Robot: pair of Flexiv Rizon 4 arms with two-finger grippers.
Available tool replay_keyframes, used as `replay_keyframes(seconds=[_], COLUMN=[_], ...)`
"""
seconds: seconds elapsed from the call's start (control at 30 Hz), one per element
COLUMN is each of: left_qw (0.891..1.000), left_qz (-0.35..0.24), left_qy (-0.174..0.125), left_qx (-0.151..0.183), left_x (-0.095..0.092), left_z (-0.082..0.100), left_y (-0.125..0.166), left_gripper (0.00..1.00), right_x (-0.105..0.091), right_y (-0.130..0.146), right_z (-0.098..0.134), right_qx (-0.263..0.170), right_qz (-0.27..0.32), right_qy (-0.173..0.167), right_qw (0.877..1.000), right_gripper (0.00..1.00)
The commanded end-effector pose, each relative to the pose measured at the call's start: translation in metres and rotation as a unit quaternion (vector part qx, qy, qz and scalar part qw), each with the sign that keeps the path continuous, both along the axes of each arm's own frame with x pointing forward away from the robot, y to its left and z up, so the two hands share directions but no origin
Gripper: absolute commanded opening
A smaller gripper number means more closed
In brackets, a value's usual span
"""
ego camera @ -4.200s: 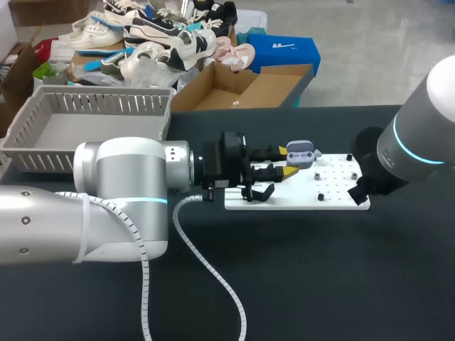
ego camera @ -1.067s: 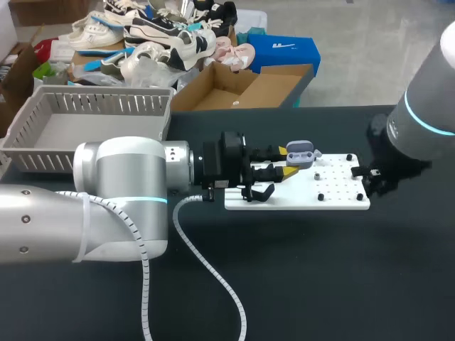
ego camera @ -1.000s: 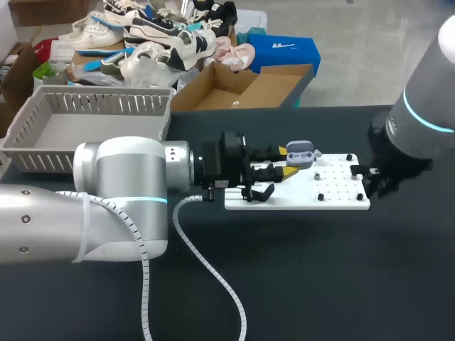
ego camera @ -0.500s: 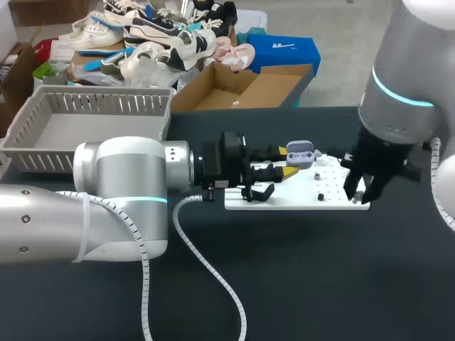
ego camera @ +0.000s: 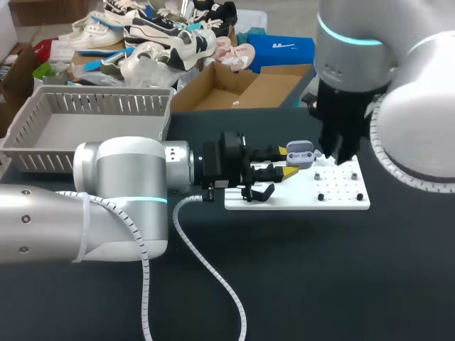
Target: Pick up each earbud case from the left stands, insert the matching earbuds, close the lid, and place the case in the box.
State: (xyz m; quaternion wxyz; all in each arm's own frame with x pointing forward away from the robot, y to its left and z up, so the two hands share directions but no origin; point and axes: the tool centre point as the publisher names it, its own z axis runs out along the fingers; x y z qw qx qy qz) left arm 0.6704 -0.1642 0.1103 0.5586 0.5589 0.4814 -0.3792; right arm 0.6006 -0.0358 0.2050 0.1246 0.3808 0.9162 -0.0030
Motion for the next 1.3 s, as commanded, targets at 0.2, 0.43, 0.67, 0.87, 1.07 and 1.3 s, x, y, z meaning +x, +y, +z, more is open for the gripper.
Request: replay_keyframes(seconds=[0.2, 0.43, 0.67, 0.87, 1.07, 1.3], left_qw=[1.0, 1.0, 1.0, 1.0, 1.0, 1.0], left_qz=[0.002, 0.002, 0.002, 0.002, 0.002, 0.002], left_qy=[-0.001, -0.001, -0.001, -0.001, -0.001, -0.001], left_qx=[-0.002, -0.002, -0.002, -0.002, -0.002, -0.002], left_x=[0.0, 0.0, 0.0, 0.0, 0.0, 0.0], left_z=[-0.001, -0.001, -0.001, -0.001, -0.001, -0.001], left_y=[0.0, 0.0, 0.0, 0.0, 0.0, 0.0], left_gripper=[0.0, 0.0, 0.0, 0.0, 0.0, 0.0], right_x=[0.035, 0.045, 0.05, 0.051, 0.052, 0.051], right_y=[0.032, 0.03, 0.022, 0.02, 0.018, 0.018], right_z=[0.001, -0.008, -0.023, -0.027, -0.028, -0.033], right_qx=[-0.095, -0.09, -0.085, -0.079, -0.073, -0.065], right_qz=[-0.016, -0.012, -0.018, -0.019, -0.017, -0.015], right_qy=[0.07, 0.077, 0.083, 0.074, 0.064, 0.057], right_qw=[0.993, 0.993, 0.993, 0.994, 0.995, 0.996], right_gripper=[0.0, 0.0, 0.0, 0.0, 0.0, 0.0])
